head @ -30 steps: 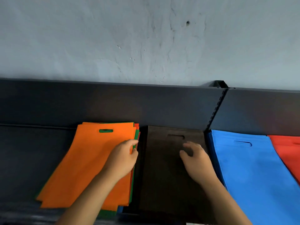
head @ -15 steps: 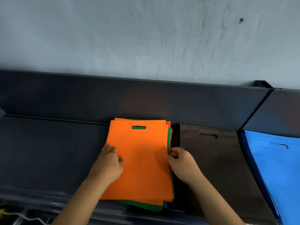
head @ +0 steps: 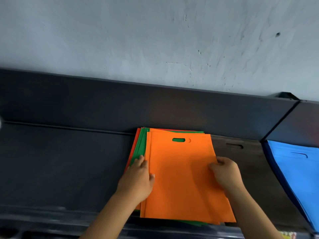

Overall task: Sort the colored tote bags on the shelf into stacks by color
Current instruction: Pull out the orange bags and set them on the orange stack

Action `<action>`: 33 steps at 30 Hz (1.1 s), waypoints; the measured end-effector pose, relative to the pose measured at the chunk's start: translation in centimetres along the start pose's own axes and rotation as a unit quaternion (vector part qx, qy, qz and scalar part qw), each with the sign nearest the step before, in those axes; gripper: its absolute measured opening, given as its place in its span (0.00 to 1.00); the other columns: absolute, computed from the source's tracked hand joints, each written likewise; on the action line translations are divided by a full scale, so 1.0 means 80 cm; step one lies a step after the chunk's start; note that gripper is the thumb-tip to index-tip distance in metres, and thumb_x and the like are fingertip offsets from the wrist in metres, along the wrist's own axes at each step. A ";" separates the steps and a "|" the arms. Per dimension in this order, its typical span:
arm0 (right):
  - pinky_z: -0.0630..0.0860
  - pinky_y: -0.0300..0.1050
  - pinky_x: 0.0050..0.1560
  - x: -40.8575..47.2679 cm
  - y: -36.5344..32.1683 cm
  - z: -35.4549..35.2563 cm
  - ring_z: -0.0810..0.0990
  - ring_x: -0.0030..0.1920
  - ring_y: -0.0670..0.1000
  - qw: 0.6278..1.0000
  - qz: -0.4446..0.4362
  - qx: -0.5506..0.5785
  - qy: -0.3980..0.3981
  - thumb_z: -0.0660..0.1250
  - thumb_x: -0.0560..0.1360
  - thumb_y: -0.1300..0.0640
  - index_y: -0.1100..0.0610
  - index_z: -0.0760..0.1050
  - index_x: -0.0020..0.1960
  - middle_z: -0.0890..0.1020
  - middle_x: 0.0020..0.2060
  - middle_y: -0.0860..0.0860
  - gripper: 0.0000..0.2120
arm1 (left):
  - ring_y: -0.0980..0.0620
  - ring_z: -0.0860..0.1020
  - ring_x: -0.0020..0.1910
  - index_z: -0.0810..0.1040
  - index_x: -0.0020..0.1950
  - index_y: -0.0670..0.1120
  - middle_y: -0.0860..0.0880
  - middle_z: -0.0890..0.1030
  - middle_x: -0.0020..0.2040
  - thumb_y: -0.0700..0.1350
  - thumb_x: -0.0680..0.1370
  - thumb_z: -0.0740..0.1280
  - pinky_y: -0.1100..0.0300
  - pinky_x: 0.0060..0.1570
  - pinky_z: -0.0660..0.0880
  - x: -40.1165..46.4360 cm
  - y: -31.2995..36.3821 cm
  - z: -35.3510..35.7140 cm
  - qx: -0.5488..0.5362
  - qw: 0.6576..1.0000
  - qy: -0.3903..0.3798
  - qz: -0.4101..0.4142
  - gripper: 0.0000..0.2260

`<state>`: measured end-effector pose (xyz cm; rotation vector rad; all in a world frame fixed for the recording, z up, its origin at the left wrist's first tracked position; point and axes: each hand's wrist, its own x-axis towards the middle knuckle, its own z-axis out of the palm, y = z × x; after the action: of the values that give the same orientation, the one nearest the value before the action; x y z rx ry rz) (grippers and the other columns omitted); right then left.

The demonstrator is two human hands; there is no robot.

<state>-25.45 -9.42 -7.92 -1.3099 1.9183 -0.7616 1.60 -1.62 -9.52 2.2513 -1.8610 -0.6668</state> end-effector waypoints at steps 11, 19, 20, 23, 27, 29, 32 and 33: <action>0.78 0.45 0.40 -0.019 -0.003 0.019 0.86 0.47 0.54 0.992 0.060 0.109 -0.014 0.76 0.78 0.52 0.54 0.82 0.54 0.87 0.47 0.51 0.08 | 0.49 0.59 0.82 0.70 0.78 0.50 0.50 0.54 0.85 0.54 0.85 0.60 0.51 0.77 0.65 0.000 0.001 -0.008 -0.074 0.996 0.023 0.055 0.22; 0.83 0.59 0.53 -0.027 -0.011 0.020 0.86 0.49 0.60 0.995 0.045 0.087 -0.005 0.73 0.81 0.51 0.55 0.81 0.47 0.87 0.46 0.56 0.08 | 0.56 0.76 0.66 0.75 0.70 0.53 0.55 0.75 0.69 0.46 0.83 0.66 0.60 0.61 0.74 0.008 -0.006 -0.025 -0.268 0.957 0.107 0.033 0.15; 0.83 0.61 0.54 -0.027 -0.011 0.020 0.86 0.50 0.61 0.995 0.044 0.086 -0.005 0.73 0.81 0.51 0.57 0.82 0.49 0.87 0.46 0.57 0.09 | 0.58 0.77 0.60 0.73 0.72 0.53 0.54 0.75 0.69 0.46 0.83 0.66 0.60 0.56 0.77 0.012 -0.008 -0.027 -0.295 0.949 0.106 0.018 0.18; 0.83 0.62 0.55 -0.027 -0.010 0.021 0.86 0.50 0.61 0.995 0.041 0.089 -0.013 0.72 0.81 0.52 0.58 0.82 0.50 0.87 0.47 0.57 0.08 | 0.60 0.78 0.48 0.64 0.79 0.52 0.54 0.75 0.64 0.46 0.84 0.66 0.64 0.40 0.74 0.023 -0.010 -0.032 -0.342 0.935 0.089 -0.032 0.23; 0.83 0.53 0.47 -0.023 -0.008 0.021 0.85 0.47 0.55 0.996 0.027 0.086 -0.006 0.71 0.82 0.54 0.55 0.80 0.50 0.86 0.47 0.54 0.05 | 0.62 0.75 0.46 0.66 0.79 0.49 0.53 0.76 0.61 0.49 0.85 0.64 0.68 0.39 0.69 0.032 -0.015 -0.028 -0.316 0.947 0.049 -0.039 0.23; 0.80 0.48 0.42 -0.021 -0.008 0.018 0.84 0.46 0.53 0.997 0.016 0.078 0.002 0.70 0.83 0.55 0.52 0.79 0.50 0.86 0.47 0.52 0.03 | 0.62 0.75 0.46 0.68 0.79 0.49 0.51 0.78 0.63 0.48 0.85 0.64 0.69 0.40 0.69 0.033 -0.016 -0.026 -0.301 0.952 0.041 -0.040 0.22; 0.79 0.48 0.41 -0.019 -0.007 0.013 0.83 0.45 0.53 0.998 0.003 0.067 0.008 0.69 0.83 0.56 0.51 0.78 0.50 0.85 0.46 0.51 0.03 | 0.62 0.77 0.46 0.68 0.78 0.49 0.53 0.79 0.62 0.47 0.85 0.64 0.69 0.39 0.70 0.034 -0.014 -0.026 -0.284 0.957 0.048 -0.039 0.21; 0.79 0.50 0.43 -0.018 -0.007 0.012 0.84 0.46 0.54 0.998 0.001 0.065 0.008 0.69 0.83 0.56 0.52 0.78 0.50 0.85 0.46 0.52 0.03 | 0.62 0.78 0.47 0.68 0.79 0.50 0.53 0.80 0.62 0.47 0.85 0.64 0.69 0.40 0.71 0.034 -0.013 -0.027 -0.274 0.960 0.049 -0.032 0.21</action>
<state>-24.02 -8.33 -7.76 -1.2255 1.8492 -0.8825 3.83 -4.35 -8.69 1.9385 -1.3454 -0.9260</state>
